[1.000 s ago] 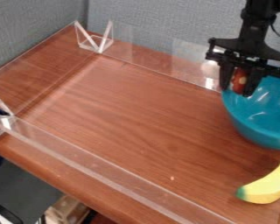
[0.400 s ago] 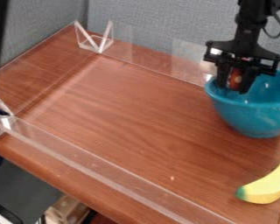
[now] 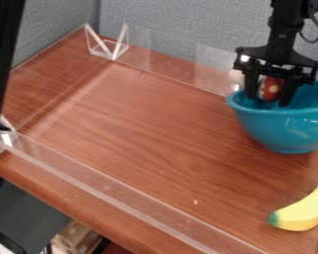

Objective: Put the mushroom in the blue bowl

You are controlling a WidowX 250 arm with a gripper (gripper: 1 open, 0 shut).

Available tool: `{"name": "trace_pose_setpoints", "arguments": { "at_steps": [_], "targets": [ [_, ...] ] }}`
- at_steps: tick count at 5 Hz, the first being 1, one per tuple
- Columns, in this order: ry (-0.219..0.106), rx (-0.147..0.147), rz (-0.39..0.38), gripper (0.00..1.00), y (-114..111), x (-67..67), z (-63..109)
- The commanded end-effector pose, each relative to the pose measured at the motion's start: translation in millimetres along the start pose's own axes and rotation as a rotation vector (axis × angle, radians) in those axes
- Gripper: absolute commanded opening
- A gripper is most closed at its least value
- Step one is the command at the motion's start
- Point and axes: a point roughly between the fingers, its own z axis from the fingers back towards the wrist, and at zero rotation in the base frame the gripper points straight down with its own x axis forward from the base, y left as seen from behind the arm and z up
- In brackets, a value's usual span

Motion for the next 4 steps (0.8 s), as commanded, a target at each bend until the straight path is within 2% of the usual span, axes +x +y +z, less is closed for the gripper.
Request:
{"name": "trace_pose_setpoints", "arguments": {
  "at_steps": [1, 4],
  "targets": [
    [-0.077, -0.027, -0.005, 1.0, -7, 9.1, 23.9],
    [-0.085, -0.026, 0.017, 1.0, -7, 13.6, -2.5]
  ]
}}
